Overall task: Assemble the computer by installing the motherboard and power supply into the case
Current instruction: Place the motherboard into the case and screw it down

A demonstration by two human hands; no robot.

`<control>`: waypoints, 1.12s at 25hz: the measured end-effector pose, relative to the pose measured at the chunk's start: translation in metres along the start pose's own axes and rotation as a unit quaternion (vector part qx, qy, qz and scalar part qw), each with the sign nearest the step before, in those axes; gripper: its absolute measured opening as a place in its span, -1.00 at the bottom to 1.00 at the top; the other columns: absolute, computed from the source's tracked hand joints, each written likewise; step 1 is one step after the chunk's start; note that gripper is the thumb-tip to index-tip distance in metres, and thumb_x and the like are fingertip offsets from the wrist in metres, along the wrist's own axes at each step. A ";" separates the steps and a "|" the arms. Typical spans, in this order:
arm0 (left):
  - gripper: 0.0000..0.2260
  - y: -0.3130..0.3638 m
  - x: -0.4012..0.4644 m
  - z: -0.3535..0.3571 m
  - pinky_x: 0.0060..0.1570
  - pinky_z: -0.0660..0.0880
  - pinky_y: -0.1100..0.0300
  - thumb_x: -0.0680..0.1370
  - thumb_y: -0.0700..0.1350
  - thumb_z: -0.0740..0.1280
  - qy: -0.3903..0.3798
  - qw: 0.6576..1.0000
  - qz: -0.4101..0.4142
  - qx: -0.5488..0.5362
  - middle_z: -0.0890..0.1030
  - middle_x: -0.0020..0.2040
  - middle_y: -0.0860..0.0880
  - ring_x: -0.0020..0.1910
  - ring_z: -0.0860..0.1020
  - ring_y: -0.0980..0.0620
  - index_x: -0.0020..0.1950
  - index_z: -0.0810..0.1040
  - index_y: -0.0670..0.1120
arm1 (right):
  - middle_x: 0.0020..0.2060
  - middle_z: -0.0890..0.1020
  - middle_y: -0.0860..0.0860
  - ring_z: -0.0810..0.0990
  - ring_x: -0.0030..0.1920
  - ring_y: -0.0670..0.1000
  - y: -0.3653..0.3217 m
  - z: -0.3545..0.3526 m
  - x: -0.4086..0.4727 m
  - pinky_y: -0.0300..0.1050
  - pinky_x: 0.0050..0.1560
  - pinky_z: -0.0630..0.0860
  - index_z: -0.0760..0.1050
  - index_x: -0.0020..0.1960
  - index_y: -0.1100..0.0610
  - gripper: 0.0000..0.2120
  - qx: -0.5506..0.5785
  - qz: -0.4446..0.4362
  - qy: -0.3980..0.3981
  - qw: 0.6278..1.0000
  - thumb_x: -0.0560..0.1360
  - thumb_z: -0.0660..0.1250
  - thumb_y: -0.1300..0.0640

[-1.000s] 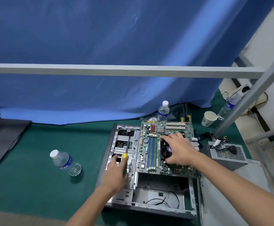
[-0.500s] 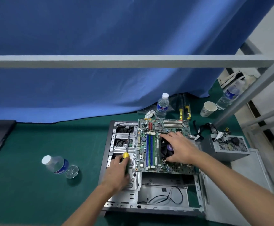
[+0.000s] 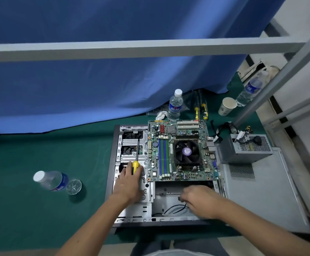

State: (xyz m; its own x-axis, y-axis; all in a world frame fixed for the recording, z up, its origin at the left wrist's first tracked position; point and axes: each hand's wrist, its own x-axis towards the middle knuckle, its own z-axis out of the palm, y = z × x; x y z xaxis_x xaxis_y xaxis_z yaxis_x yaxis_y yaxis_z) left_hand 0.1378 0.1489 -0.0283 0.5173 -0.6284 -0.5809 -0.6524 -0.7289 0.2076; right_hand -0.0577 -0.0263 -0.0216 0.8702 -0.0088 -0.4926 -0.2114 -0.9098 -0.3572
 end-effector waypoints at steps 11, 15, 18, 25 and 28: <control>-0.28 0.006 0.003 0.001 0.50 0.18 -0.09 0.55 -0.04 0.39 0.002 1.000 -0.019 -0.006 -0.13 0.61 -0.16 0.56 0.06 -0.23 0.57 0.04 0.09 | 0.15 0.62 0.00 0.58 0.11 0.02 0.025 0.070 0.053 -0.17 0.10 0.51 0.56 0.18 0.06 -0.70 0.125 0.161 -0.174 0.963 0.47 0.47 0.15; -0.31 0.006 0.000 0.006 0.50 0.19 -0.10 0.56 -0.05 0.38 -0.004 1.000 -0.025 -0.005 -0.12 0.61 -0.15 0.56 0.07 -0.22 0.57 0.05 0.09 | -0.09 0.65 0.03 0.60 -0.07 0.06 0.013 0.059 0.046 -0.07 -0.03 0.53 0.60 0.04 0.11 -0.71 0.026 0.139 -0.124 0.982 0.57 0.31 -0.12; -0.35 0.008 0.000 0.006 0.48 0.22 -0.13 0.56 -0.07 0.36 0.006 1.000 -0.027 -0.013 -0.09 0.61 -0.15 0.54 0.12 -0.23 0.55 0.09 0.08 | -0.14 0.61 0.01 0.57 -0.09 0.06 0.015 0.039 0.033 -0.04 -0.04 0.51 0.59 -0.04 0.09 -0.68 0.058 0.137 -0.055 0.987 0.62 0.22 -0.12; -0.24 0.000 -0.001 0.008 0.50 0.19 -0.08 0.51 -0.05 0.44 0.017 0.999 -0.023 -0.035 -0.10 0.60 -0.14 0.57 0.03 -0.18 0.58 0.05 0.10 | -0.24 0.54 -0.12 0.42 -0.21 -0.09 -0.005 0.024 -0.012 -0.18 -0.20 0.37 0.40 -0.17 -0.02 -0.71 0.010 0.074 0.161 0.984 0.64 0.13 -0.15; -0.22 0.000 -0.007 0.012 0.49 0.20 -0.01 0.49 -0.09 0.47 0.042 0.994 -0.012 -0.096 -0.04 0.58 -0.14 0.56 0.03 -0.16 0.58 0.10 0.08 | -0.40 0.52 -0.10 0.44 -0.38 -0.07 -0.013 0.009 -0.022 -0.18 -0.35 0.35 0.34 -0.25 -0.01 -0.68 0.011 0.063 0.241 0.968 0.63 0.19 -0.12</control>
State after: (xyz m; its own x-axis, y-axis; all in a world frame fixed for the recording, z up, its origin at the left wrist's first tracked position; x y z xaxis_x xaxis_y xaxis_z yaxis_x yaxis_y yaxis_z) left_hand 0.1278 0.1564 -0.0334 0.5809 -0.6244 -0.5222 -0.5258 -0.7776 0.3449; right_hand -0.0778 -0.0108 -0.0131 0.9425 -0.3164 -0.1078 -0.3340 -0.8797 -0.3386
